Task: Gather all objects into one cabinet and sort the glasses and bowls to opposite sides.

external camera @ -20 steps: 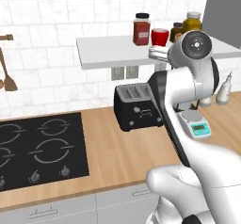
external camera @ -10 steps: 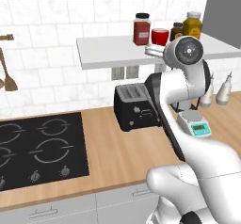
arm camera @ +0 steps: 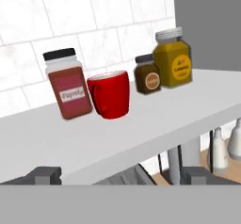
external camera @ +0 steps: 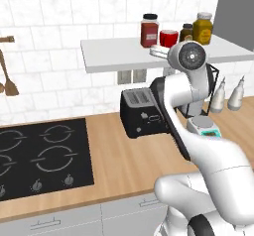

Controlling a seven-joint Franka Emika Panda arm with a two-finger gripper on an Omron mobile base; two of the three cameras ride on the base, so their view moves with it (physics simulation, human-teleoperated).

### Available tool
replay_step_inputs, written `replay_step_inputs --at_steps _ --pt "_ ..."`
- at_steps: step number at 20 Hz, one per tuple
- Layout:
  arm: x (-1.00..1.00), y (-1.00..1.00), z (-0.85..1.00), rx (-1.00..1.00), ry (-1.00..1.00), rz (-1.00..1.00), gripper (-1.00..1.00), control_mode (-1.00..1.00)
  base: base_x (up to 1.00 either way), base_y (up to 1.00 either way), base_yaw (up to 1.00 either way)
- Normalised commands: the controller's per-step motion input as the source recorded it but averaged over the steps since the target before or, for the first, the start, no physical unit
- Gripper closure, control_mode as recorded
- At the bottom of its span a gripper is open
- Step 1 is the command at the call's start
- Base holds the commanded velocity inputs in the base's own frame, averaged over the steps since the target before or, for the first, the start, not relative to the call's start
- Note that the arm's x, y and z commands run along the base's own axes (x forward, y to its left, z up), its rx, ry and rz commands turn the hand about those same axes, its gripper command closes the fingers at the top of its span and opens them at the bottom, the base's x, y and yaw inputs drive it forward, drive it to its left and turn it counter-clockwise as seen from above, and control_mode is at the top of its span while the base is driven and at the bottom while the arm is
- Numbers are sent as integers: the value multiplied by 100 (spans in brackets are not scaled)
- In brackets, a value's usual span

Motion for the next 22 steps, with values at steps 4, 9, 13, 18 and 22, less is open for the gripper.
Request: replay_step_inputs --at_steps 4,9,13,18,22 --pt "33 0 11 0 0 0 -100 -100 0 0 0" --pt "42 0 17 0 0 0 -100 -100 0 0 0" --pt "60 -4 12 0 7 0 -100 -100 0 0 0" --pt "59 -5 5 0 11 0 -100 -100 0 0 0" --pt "36 -6 0 0 6 -1 -100 -100 0 0 0"
